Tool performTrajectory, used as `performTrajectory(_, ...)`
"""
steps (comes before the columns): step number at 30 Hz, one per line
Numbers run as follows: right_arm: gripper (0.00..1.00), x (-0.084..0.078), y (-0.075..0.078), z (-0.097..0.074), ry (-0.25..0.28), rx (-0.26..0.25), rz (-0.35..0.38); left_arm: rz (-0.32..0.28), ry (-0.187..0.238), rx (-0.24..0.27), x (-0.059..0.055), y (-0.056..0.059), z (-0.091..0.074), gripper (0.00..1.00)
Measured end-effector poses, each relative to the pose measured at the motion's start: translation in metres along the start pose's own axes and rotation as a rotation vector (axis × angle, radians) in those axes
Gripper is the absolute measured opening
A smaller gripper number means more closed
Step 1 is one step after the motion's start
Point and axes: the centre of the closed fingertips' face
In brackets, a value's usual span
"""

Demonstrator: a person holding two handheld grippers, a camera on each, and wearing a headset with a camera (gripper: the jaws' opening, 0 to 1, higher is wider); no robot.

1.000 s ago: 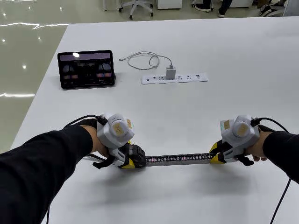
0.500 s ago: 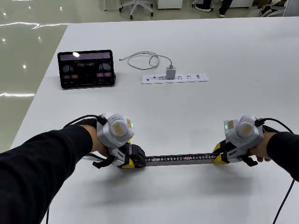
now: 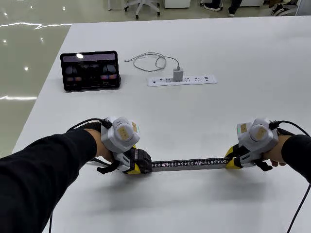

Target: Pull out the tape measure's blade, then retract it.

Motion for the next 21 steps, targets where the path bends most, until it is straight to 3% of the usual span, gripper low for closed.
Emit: performTrajectory(21, 0.11, -0.0015, 0.0001, -0.0018, -0.006, -0.006, 0.016, -0.007, 0.007, 0.001, 0.0020, 0.0004, 0.0011, 0.34)
Point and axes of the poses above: the centre of the closed fingertips' face, and the gripper's own axes: z roughly forward along the fingers, y roughly to its right, x roughly out of its top, and after that the axes turned 7 degrees about z, right-handed
